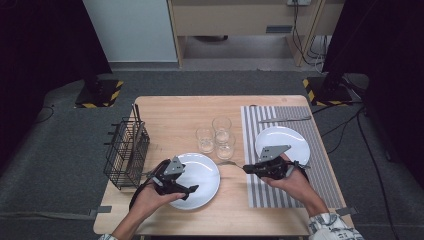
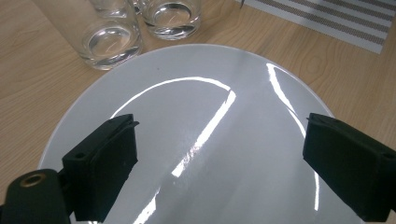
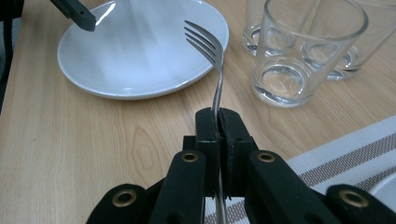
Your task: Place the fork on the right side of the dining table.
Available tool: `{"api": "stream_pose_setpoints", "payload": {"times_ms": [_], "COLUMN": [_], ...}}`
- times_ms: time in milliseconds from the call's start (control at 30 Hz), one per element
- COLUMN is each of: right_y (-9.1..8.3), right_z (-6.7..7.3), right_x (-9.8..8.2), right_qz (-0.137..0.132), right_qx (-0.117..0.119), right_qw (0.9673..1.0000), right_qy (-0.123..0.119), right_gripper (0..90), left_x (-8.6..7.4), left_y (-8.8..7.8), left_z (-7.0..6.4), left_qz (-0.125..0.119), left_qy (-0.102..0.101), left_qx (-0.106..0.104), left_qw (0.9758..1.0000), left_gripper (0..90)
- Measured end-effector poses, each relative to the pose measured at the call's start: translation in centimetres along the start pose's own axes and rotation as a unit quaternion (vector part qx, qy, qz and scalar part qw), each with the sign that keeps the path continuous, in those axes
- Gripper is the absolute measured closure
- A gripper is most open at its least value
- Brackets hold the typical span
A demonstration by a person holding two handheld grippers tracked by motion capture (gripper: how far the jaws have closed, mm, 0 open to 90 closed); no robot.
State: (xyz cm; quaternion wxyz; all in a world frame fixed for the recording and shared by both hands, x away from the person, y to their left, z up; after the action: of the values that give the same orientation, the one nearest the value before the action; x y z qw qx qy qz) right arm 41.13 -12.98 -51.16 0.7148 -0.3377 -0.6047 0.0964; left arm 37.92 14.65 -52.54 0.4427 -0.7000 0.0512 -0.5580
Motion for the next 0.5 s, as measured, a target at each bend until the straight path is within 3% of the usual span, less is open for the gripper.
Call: {"api": "stream_pose_setpoints", "payload": {"times_ms": [500], "right_y": [-1.5], "right_z": [-0.4], "right_x": [-1.2], "right_qz": [-0.009], "right_qx": [-0.019], "right_qw": [0.9997], "right_qy": [0.015], "right_gripper": [87.7], "left_x": [-0.7], "left_y": [0.3], "left_z": [0.1], "left_qz": [0.009], "left_qy": [0.001], "left_qx": [0.004], "left_qw": [1.0000], "left_gripper": [6.3]}}
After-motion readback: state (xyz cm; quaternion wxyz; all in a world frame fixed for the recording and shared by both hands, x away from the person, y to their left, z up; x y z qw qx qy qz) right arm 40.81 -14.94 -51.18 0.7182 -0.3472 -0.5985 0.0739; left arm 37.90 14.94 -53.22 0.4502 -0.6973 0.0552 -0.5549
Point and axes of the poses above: each handheld gripper's, and its own axes: y roughly forward along the jaws, x roughly out of its top, z roughly to its left, the point moved 6 cm from there along y, roughly forward along the jaws
